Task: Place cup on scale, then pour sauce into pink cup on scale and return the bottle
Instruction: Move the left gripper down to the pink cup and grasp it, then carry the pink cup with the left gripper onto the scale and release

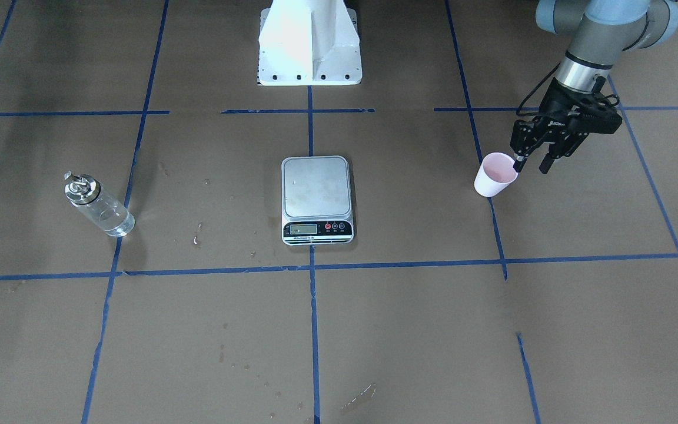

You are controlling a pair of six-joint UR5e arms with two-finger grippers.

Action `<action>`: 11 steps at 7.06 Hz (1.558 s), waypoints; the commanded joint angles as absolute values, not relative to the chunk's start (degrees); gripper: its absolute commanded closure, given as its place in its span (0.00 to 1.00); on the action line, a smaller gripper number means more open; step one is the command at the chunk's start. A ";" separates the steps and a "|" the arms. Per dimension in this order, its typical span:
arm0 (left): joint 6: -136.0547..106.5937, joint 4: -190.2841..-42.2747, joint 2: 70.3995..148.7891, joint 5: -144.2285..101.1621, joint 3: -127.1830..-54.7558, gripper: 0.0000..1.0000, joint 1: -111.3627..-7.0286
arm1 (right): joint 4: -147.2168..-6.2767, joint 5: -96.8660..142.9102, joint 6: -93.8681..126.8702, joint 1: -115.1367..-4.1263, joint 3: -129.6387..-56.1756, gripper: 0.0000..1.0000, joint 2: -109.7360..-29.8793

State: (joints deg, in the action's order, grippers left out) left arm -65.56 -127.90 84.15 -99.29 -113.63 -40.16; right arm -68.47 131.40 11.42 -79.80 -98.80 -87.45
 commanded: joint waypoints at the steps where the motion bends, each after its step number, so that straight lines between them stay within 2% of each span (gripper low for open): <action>1: -66.09 -127.79 84.20 -98.88 -112.85 0.41 -37.37 | -68.47 131.40 11.43 -79.80 -98.79 0.00 -87.45; 3: -66.01 -127.79 84.20 -98.79 -111.71 0.43 -35.86 | -68.47 131.40 11.43 -79.80 -98.79 0.00 -87.45; 4: -65.92 -127.79 84.20 -98.79 -111.54 0.64 -35.77 | -68.47 131.40 11.43 -79.80 -98.88 0.00 -87.63; 5: -65.92 -127.71 84.03 -98.79 -111.62 1.00 -35.77 | -68.47 131.40 11.43 -79.80 -98.79 0.00 -87.63; 7: -65.13 -126.40 84.63 -99.14 -112.67 1.00 -35.86 | -68.47 131.40 11.34 -79.80 -98.79 0.00 -87.80; 8: -63.65 -120.99 86.73 -99.49 -115.29 1.00 -35.95 | -68.47 131.40 11.34 -79.80 -98.79 0.00 -87.80; 9: -63.11 -112.67 91.88 -99.49 -118.01 1.00 -35.86 | -68.47 131.40 11.34 -79.80 -98.79 0.00 -87.80; 11: -66.16 -91.78 113.61 -100.10 -117.17 1.00 -33.68 | -68.47 131.40 11.43 -79.89 -98.96 0.00 -88.24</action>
